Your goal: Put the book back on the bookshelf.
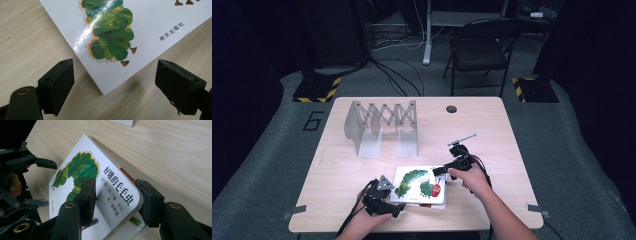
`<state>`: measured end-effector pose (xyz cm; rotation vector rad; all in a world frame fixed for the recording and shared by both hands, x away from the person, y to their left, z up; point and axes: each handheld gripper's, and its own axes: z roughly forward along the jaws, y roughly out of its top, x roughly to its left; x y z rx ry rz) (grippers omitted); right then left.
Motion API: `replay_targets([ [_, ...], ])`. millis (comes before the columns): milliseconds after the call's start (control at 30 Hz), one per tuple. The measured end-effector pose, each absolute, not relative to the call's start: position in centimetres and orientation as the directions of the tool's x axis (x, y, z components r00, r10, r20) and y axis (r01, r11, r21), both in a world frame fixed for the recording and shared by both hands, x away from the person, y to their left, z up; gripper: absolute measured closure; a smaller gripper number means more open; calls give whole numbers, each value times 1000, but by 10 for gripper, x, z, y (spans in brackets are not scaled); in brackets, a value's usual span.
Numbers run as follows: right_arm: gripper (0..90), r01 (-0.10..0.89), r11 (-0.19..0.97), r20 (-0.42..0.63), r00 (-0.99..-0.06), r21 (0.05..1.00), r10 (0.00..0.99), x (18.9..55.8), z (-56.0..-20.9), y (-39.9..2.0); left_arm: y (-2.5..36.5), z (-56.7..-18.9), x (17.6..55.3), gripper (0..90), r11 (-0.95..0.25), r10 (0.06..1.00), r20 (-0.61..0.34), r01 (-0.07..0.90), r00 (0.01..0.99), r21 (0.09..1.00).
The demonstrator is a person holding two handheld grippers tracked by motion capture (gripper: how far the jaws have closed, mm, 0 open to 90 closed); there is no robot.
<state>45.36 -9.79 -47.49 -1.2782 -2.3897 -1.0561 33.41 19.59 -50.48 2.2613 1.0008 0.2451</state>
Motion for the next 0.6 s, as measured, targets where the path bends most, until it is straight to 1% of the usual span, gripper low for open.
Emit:
replay_targets([
  [200,539,792,364,503,-598,491,623,453,-474,-99,199,-504,341,156,-459,725,-129,614,677,642],
  [600,551,764,401,474,-634,505,611,451,-475,-100,199,-503,355,157,-439,739,-140,629,659,642],
])
